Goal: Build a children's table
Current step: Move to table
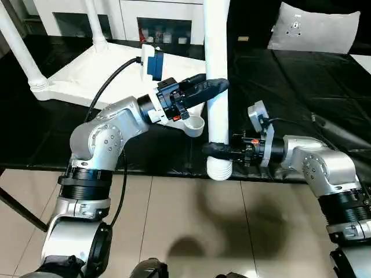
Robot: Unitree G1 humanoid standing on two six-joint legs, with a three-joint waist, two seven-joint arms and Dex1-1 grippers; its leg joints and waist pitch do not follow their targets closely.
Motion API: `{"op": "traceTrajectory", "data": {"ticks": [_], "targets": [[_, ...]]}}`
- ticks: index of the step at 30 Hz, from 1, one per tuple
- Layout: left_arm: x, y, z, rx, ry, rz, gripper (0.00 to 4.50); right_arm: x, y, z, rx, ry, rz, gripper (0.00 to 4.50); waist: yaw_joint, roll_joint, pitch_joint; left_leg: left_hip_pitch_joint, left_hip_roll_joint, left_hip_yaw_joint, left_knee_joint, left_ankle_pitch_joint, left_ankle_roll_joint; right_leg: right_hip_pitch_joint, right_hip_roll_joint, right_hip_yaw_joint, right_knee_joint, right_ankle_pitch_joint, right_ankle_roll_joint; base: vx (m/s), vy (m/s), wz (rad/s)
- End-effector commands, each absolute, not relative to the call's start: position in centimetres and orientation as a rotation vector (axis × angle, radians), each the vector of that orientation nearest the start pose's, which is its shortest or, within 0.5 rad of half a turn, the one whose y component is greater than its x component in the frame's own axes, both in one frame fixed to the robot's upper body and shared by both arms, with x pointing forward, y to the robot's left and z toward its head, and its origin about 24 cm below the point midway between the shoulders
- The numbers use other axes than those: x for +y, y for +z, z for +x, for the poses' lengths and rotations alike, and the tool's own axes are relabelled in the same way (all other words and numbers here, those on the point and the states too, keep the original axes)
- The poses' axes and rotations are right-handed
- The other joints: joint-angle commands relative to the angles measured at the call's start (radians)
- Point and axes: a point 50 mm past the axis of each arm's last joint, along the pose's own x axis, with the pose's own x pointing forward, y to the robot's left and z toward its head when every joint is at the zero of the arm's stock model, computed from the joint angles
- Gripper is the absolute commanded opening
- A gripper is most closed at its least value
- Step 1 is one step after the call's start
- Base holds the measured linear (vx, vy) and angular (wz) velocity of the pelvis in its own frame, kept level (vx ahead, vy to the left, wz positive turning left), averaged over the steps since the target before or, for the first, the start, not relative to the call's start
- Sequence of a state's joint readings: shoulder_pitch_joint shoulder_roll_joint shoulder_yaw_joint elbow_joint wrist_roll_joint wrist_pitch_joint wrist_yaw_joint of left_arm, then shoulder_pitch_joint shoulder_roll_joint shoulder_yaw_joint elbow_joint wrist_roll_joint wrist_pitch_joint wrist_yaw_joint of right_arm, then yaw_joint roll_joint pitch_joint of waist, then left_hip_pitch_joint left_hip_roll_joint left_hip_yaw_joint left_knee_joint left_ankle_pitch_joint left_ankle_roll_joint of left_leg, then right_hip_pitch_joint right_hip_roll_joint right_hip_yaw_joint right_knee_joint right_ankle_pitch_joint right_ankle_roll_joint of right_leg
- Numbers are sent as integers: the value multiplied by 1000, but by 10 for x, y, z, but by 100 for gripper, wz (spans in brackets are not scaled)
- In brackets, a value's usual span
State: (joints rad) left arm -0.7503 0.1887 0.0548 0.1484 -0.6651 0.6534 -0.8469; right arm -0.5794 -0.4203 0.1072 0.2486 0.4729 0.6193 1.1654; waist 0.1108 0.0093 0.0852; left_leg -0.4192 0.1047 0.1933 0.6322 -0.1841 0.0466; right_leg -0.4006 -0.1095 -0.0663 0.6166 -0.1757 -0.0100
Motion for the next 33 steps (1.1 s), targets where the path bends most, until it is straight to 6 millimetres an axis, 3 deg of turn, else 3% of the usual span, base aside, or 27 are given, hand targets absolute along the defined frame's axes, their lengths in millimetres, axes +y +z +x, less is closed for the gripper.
{"op": "traceTrajectory", "data": {"ticks": [1, 6, 9, 17, 18, 19, 21, 24, 26, 31, 33], "targets": [[82, 199, 324, -75, -1271, -373, 173, -140, 115, 311, 320, 1288, 168, 196, -4, 5, -92, 48, 122, -56, -101, -275, -72, 40, -77, 47, -51, -111, -273, 0, 0, 0], [84, 195, 332, -19, -1193, -370, 173, -138, 113, 311, 317, 1282, 172, 193, -4, 3, -92, 48, 123, -57, -101, -278, -76, 40, -79, 48, -51, -119, -271, 0, 0, 0], [86, 195, 336, -18, -1152, -377, 242, -136, 113, 313, 296, 1257, 167, 191, -4, 3, -92, 46, 122, -57, -99, -268, -72, 40, -80, 49, -52, -122, -270, 0, 0, 0], [83, 195, 332, -103, -1041, -270, 285, -121, 112, 325, 182, 1096, 131, 189, -13, 8, -92, 45, 127, -63, -106, -292, -100, 38, -80, 48, -51, -119, -252, 0, 0, 0], [79, 195, 329, -113, -1030, -265, 296, -119, 112, 327, 166, 1066, 119, 189, -17, 1, -93, 46, 128, -61, -107, -291, -102, 36, -79, 47, -51, -107, -254, 0, 0, 0], [78, 195, 327, -117, -1026, -262, 320, -117, 112, 328, 158, 1052, 111, 189, -17, 2, -92, 46, 127, -60, -106, -290, -101, 36, -80, 47, -51, -107, -256, 0, 0, 0], [76, 194, 328, -139, -964, -226, 326, -113, 112, 330, 141, 1023, 106, 189, -17, 5, -91, 45, 124, -59, -105, -291, -93, 37, -77, 49, -54, -116, -250, 0, 0, 0], [73, 188, 337, -171, -747, -133, 325, -103, 114, 333, 102, 965, 112, 189, -25, 1, -88, 43, 127, -65, -107, -329, -95, 38, -82, 52, -64, -189, -211, 0, 0, 0], [72, 188, 338, -170, -732, -139, 344, -102, 113, 334, 95, 956, 106, 189, -25, 1, -89, 43, 126, -66, -107, -328, -98, 37, -81, 51, -66, -198, -200, 0, 0, 0], [68, 190, 342, -201, -623, -138, 348, -97, 110, 336, 79, 914, 87, 189, -28, 2, -91, 42, 123, -63, -106, -312, -91, 35, -76, 51, -63, -151, -206, 0, 0, 0], [67, 190, 342, -208, -611, -137, 348, -96, 110, 337, 71, 904, 84, 189, -27, 7, -92, 40, 123, -64, -106, -302, -84, 37, -75, 50, -61, -124, -210, 0, 0, 0]]}}
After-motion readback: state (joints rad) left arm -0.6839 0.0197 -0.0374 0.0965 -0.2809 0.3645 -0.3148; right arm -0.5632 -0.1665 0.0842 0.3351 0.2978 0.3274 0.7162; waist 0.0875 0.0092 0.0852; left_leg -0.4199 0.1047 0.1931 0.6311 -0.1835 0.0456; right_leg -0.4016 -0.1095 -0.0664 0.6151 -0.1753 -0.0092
